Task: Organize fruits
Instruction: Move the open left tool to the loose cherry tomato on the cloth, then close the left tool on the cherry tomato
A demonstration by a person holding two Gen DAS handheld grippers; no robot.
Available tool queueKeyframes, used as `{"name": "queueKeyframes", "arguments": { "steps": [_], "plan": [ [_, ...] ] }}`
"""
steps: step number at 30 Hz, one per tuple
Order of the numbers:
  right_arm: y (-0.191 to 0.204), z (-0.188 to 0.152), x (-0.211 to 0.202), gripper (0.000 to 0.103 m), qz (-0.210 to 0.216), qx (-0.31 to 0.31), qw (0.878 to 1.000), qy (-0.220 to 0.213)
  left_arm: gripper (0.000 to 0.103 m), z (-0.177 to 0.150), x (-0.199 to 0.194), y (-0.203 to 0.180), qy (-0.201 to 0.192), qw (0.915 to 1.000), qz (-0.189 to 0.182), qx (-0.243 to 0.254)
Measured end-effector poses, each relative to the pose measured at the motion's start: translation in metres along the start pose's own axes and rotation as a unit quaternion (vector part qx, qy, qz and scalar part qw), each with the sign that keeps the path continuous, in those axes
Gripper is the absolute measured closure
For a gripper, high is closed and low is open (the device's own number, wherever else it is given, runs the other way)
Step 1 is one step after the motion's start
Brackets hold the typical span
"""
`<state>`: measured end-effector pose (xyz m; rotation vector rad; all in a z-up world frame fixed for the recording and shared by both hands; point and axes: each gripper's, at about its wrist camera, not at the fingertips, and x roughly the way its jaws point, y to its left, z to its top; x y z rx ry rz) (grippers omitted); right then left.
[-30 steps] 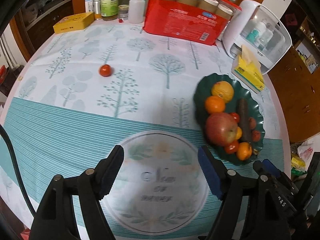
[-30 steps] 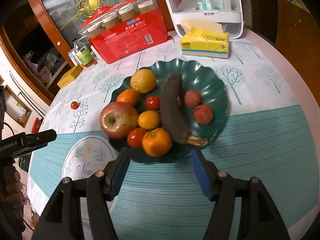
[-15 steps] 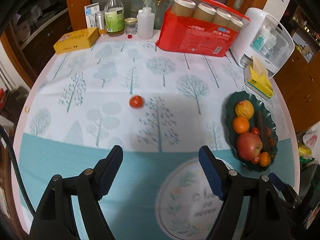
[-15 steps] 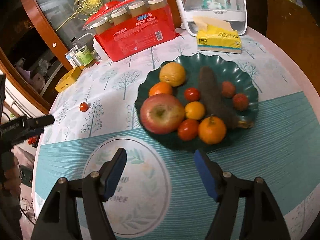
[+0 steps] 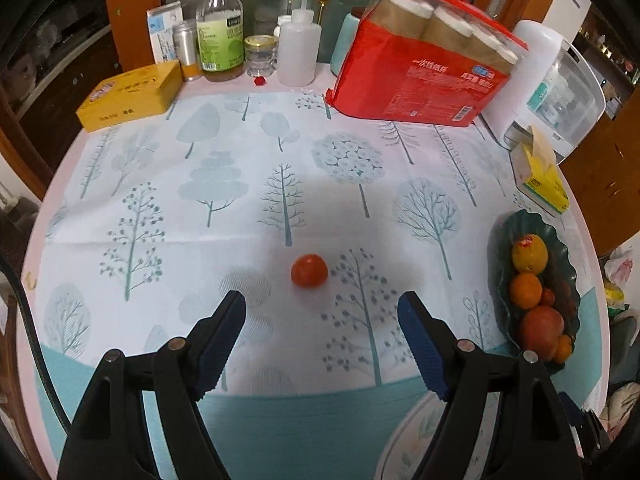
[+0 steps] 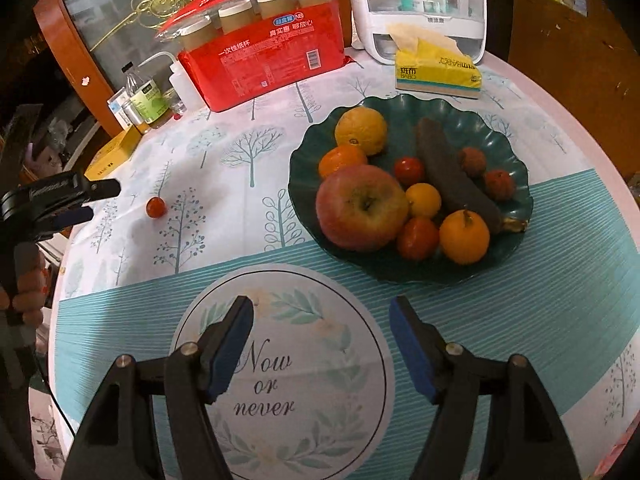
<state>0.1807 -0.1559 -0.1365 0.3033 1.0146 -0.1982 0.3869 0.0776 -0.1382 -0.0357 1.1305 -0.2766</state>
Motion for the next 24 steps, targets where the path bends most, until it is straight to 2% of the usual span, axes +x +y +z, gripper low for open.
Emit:
{"name": "queueKeyframes", "arguments": {
  "steps": [6, 13, 16, 20, 24],
  "plan": [
    [0.013, -0.001, 0.000, 0.032, -0.036, -0.012, 0.999, -0.016, 0.026, 0.008, 0.034, 0.011, -0.002, 0.9998, -0.014, -0.013],
    [0.021, -0.003, 0.009, 0.032, -0.061, -0.016, 0.998, -0.008, 0.030, 0.009, 0.062, 0.018, 0.003, 0.9996, -0.020, -0.018],
    [0.024, -0.002, 0.013, 0.032, -0.066, -0.015, 0.998, -0.006, 0.035, 0.008, 0.069, 0.020, 0.005, 0.9998, -0.017, -0.013],
    [0.028, -0.001, 0.015, 0.032, -0.070, -0.014, 0.997, -0.007, 0.050, 0.007, 0.080, 0.022, 0.016, 0.9996, -0.020, -0.011],
    [0.030, 0.005, 0.016, 0.032, -0.072, -0.010, 0.997, -0.009, 0.063, 0.006, 0.080, 0.020, 0.008, 0.9996, -0.027, -0.001]
  ]
}}
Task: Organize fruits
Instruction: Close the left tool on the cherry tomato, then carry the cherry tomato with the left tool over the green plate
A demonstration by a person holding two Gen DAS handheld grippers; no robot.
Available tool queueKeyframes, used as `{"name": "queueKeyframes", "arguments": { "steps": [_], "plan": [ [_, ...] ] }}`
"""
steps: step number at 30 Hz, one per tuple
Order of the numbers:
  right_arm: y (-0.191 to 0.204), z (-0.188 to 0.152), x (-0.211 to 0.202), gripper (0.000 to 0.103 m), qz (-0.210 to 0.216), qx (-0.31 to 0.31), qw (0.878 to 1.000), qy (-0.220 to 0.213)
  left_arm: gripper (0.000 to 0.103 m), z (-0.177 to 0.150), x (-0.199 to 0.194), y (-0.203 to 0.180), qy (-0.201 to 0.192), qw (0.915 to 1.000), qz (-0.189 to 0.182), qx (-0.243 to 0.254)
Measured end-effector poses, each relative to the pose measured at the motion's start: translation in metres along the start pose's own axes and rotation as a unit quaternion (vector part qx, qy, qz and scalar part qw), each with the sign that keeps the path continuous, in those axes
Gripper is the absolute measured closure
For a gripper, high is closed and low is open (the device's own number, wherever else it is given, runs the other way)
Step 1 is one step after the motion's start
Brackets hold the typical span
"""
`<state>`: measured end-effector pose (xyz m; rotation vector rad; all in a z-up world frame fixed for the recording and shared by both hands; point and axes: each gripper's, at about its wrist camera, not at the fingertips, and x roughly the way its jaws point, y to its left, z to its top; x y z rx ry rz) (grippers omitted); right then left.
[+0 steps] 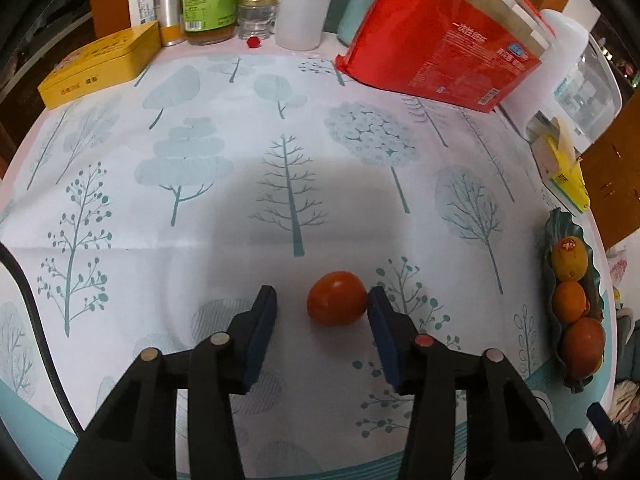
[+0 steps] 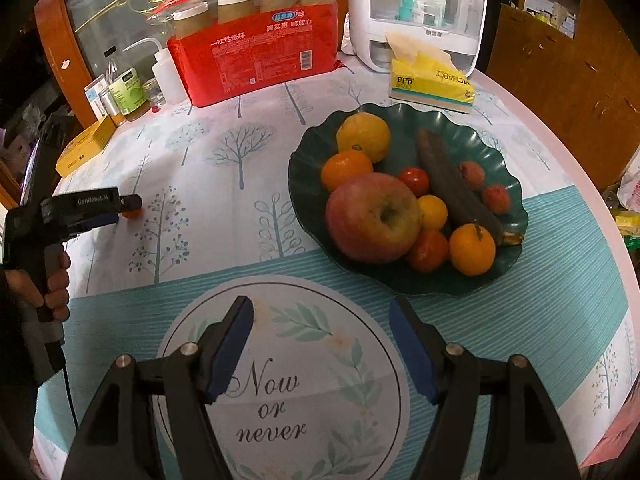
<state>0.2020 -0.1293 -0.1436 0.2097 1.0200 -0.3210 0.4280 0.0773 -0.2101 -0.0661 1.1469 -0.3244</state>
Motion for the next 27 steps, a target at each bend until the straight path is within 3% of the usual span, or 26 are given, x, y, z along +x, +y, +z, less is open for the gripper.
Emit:
{"name": "queueKeyframes", "arguments": {
  "steps": [3, 17, 27],
  "plan": [
    [0.003, 0.003, 0.000, 0.032, 0.000, -0.003, 1.000, -0.002, 0.074, 0.000, 0.001, -0.001, 0.000, 0.9998, -0.022, 0.001],
    [0.007, 0.001, 0.000, 0.032, 0.026, -0.019, 0.999, 0.003, 0.075, -0.016, -0.019, -0.007, -0.011, 0.9999, -0.008, -0.007],
    [-0.021, -0.012, -0.007, 0.032, 0.053, 0.002, 0.999, 0.002, 0.075, -0.042, -0.045, -0.048, -0.007, 0.9999, -0.004, 0.012]
  ]
}}
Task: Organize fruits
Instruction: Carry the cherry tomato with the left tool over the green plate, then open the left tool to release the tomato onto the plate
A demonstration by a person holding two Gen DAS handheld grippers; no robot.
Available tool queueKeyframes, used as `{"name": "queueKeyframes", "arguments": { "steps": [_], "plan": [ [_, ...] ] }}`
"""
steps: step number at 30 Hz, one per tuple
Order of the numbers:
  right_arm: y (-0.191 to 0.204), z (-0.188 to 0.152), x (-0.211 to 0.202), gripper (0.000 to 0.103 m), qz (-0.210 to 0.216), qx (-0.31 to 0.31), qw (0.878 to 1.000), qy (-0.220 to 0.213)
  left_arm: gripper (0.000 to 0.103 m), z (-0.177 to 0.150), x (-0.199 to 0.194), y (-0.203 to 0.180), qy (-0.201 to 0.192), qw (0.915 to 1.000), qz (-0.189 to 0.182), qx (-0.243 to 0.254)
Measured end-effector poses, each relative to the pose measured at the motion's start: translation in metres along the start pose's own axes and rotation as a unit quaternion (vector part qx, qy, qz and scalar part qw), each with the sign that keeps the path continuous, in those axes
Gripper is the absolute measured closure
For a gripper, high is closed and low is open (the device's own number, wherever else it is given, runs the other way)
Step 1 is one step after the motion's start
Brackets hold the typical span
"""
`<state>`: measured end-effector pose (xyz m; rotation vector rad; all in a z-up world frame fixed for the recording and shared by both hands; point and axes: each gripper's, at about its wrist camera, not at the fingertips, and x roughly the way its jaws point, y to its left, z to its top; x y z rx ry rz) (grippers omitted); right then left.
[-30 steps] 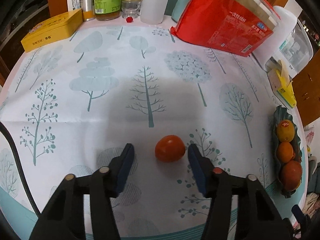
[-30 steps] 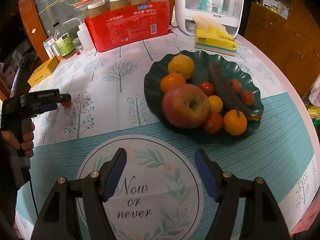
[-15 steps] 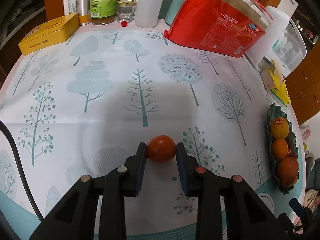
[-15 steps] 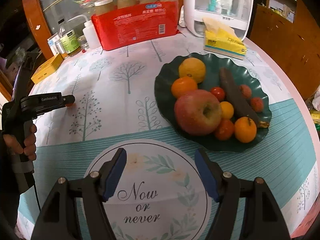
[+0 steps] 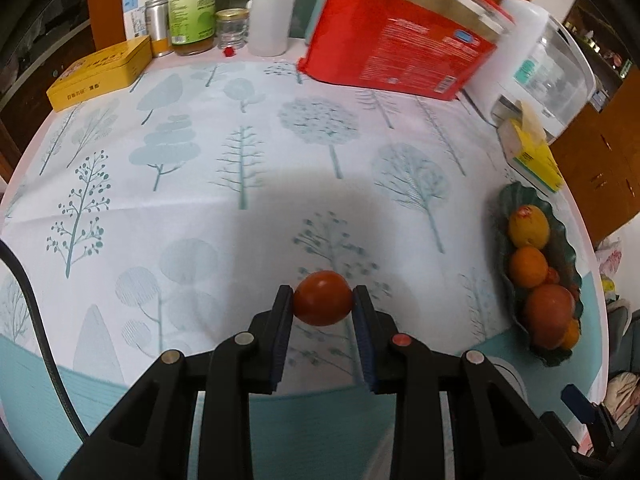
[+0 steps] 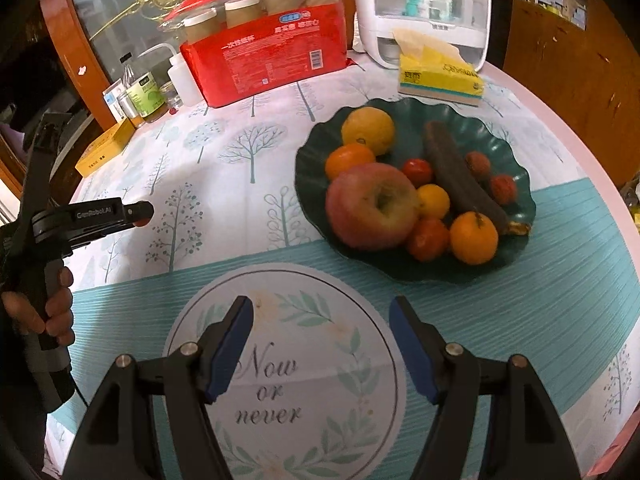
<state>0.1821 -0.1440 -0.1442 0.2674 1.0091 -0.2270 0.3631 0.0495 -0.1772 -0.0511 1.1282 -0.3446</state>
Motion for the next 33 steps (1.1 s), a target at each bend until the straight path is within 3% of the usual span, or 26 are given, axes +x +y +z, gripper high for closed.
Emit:
{"name": "queueKeyframes", "arguments": {
  "steps": [20, 33],
  "plan": [
    [-0.113, -0.005, -0.022, 0.032, 0.034, -0.003, 0.999, 0.011, 0.075, -0.056, -0.035, -0.138, 0.001, 1.0000, 0.003, 0.004],
    [-0.181, 0.014, -0.023, 0.032, 0.049, -0.012, 0.999, 0.015, 0.075, -0.058, -0.045, -0.225, -0.020, 0.9995, -0.011, 0.023]
  ]
}}
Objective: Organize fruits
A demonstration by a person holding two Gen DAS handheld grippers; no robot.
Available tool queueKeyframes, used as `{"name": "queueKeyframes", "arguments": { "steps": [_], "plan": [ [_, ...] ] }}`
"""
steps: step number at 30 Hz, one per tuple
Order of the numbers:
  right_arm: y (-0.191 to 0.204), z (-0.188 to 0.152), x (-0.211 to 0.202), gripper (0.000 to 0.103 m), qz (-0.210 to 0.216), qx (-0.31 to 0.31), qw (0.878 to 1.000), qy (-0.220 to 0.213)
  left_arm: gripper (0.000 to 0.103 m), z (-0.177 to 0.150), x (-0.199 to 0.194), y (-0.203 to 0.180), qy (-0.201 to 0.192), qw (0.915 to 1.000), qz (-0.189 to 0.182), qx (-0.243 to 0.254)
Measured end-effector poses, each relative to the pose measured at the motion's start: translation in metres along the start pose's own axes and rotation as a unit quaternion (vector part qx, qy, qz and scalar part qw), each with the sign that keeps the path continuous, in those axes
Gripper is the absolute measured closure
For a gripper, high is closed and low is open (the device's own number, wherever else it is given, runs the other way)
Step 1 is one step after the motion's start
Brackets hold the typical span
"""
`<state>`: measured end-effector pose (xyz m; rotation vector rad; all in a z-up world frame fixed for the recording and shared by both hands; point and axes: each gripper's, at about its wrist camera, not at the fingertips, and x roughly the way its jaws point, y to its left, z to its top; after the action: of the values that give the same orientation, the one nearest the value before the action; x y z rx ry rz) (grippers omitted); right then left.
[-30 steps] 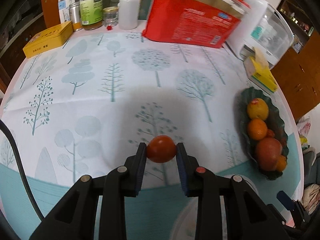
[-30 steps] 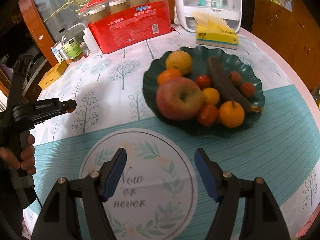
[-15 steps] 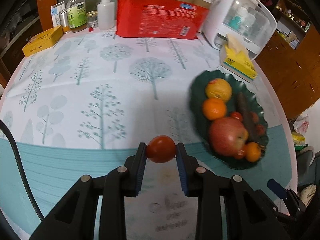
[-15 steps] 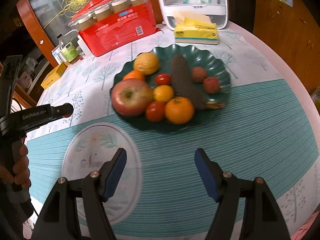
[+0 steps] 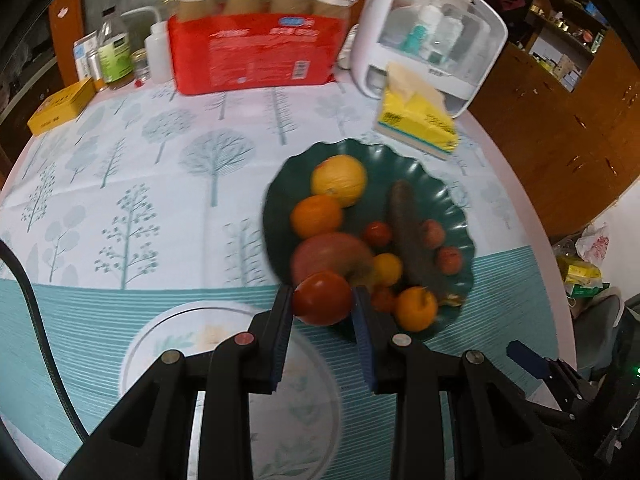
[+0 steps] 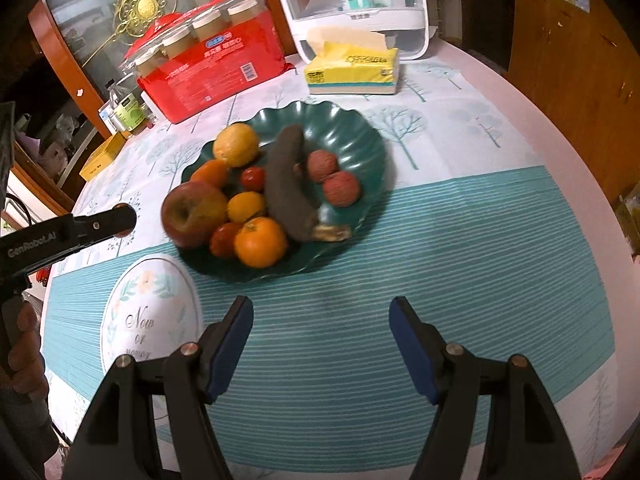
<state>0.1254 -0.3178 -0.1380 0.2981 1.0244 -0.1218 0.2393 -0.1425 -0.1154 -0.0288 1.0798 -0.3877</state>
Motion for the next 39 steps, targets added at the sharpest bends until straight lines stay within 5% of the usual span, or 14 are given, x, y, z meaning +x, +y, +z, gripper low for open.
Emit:
{"name": "queueKeyframes", "arguments": {
  "steps": [17, 19, 20, 21, 26, 39],
  "plan": [
    [-0.046, 0.018, 0.011, 0.032, 0.019, -0.013, 1.000, 0.000, 0.074, 0.019, 0.029, -0.058, 0.001, 0.9995, -0.030, 0.003],
    [-0.047, 0.018, 0.012, 0.032, 0.020, -0.015, 1.000, 0.003, 0.065, 0.020, 0.029, -0.059, 0.000, 0.9996, -0.028, 0.001],
    [-0.047, 0.018, 0.013, 0.032, 0.020, -0.016, 1.000, 0.004, 0.051, 0.020, 0.028, -0.058, -0.003, 0.9997, -0.025, -0.002],
    [-0.046, 0.018, 0.013, 0.032, 0.021, -0.017, 1.000, 0.006, 0.039, 0.019, 0.026, -0.057, -0.006, 0.9997, -0.022, -0.006],
    [-0.041, 0.014, 0.015, 0.029, 0.022, -0.024, 0.999, 0.014, 0.031, 0.013, 0.020, -0.040, -0.011, 0.9995, -0.006, -0.031],
    [-0.007, -0.008, 0.017, 0.023, 0.027, -0.031, 0.999, 0.030, 0.031, -0.052, -0.006, 0.038, 0.022, 0.9940, 0.036, -0.100]
  ]
}}
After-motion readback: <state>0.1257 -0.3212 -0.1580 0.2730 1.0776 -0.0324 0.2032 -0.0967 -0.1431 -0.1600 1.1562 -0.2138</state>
